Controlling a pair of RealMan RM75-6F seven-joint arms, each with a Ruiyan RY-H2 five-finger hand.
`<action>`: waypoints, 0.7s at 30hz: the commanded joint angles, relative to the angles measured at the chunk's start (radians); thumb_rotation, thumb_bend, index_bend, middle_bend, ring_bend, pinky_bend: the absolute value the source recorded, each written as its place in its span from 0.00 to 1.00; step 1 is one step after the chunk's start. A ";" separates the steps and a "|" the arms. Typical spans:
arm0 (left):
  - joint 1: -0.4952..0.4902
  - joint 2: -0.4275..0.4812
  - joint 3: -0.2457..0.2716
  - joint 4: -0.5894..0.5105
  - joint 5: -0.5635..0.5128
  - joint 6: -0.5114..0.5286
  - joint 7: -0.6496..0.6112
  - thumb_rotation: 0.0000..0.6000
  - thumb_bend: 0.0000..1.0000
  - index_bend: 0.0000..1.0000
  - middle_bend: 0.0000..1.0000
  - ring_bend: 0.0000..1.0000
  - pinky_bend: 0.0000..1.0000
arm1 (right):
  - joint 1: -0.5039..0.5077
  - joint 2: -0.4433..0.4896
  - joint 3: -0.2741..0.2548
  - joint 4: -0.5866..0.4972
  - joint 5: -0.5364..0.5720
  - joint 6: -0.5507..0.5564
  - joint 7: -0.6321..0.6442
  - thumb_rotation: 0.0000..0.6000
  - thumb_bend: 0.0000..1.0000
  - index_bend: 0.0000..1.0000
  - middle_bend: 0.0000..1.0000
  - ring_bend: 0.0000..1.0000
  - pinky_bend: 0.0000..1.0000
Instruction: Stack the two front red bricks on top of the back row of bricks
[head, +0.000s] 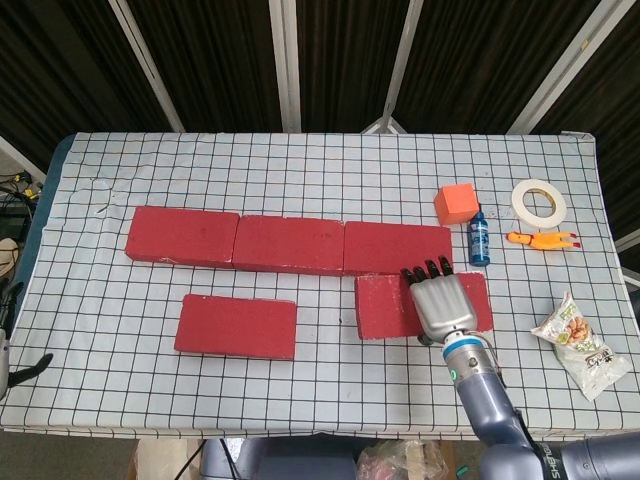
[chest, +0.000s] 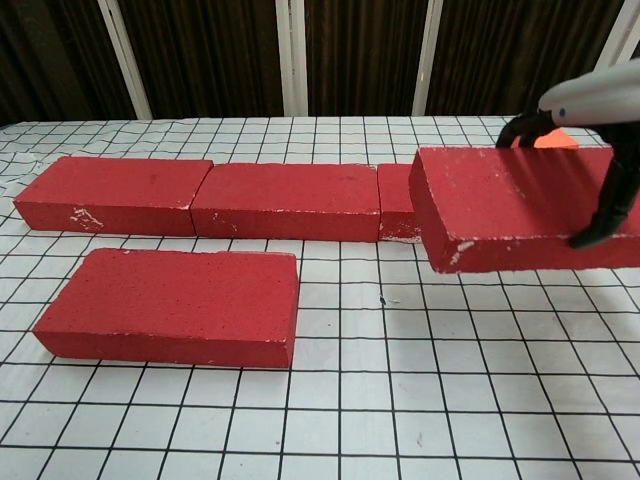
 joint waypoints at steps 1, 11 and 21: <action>-0.005 -0.005 -0.009 0.002 -0.018 -0.005 0.010 1.00 0.00 0.05 0.00 0.00 0.11 | 0.152 0.036 0.137 0.064 0.238 -0.073 -0.064 1.00 0.18 0.34 0.30 0.10 0.00; -0.025 -0.029 -0.031 0.011 -0.082 -0.021 0.067 1.00 0.00 0.05 0.00 0.00 0.11 | 0.435 -0.126 0.260 0.507 0.668 -0.251 -0.228 1.00 0.18 0.34 0.30 0.10 0.00; -0.042 -0.044 -0.046 0.017 -0.132 -0.035 0.099 1.00 0.00 0.05 0.00 0.00 0.11 | 0.537 -0.314 0.268 0.886 0.808 -0.364 -0.339 1.00 0.18 0.34 0.30 0.10 0.00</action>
